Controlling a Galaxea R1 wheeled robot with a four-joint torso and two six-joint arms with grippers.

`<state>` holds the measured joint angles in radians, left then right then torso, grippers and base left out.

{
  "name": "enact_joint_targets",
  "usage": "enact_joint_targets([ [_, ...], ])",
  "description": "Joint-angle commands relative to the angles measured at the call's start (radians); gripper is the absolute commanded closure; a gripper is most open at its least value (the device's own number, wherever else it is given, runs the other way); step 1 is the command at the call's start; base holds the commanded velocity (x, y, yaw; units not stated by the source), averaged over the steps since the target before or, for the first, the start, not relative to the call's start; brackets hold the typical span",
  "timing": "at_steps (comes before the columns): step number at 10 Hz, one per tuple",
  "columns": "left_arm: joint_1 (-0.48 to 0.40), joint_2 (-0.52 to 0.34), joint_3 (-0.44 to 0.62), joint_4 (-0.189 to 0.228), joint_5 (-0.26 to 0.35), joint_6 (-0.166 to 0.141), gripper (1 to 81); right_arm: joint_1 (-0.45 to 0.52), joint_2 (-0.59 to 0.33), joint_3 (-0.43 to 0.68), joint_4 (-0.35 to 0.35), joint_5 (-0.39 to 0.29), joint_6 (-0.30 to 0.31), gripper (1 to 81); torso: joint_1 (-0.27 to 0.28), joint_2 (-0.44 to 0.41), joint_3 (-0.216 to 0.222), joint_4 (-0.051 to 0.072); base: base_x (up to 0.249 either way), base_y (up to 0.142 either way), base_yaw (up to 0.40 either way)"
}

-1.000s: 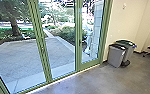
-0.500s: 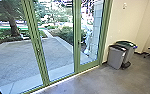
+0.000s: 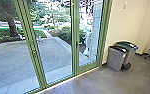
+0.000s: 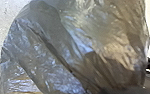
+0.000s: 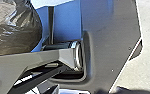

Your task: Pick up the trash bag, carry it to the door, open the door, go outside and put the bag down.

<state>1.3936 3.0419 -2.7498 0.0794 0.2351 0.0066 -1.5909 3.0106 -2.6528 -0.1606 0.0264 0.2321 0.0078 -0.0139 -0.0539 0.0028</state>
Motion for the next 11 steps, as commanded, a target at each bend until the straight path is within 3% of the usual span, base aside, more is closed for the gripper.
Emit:
enact_joint_targets([
  [1,-0.057,0.002,0.001,0.003,0.062,0.007,81.1,0.031,0.004,0.002,-0.01,-0.054,-0.005,1.0,0.0,0.0,0.0,0.0,0.166,-0.086,0.0],
  [6,-0.057,0.002,0.001,0.003,0.062,0.009,81.1,0.03,0.004,0.001,-0.01,-0.054,-0.005,1.0,0.0,0.0,0.0,0.0,0.166,-0.072,0.0],
  [11,-0.055,0.0,0.001,0.003,0.062,0.009,81.1,0.03,0.004,-0.001,-0.01,-0.056,-0.005,1.0,-0.001,0.0,0.0,0.0,0.162,0.0,0.0],
])
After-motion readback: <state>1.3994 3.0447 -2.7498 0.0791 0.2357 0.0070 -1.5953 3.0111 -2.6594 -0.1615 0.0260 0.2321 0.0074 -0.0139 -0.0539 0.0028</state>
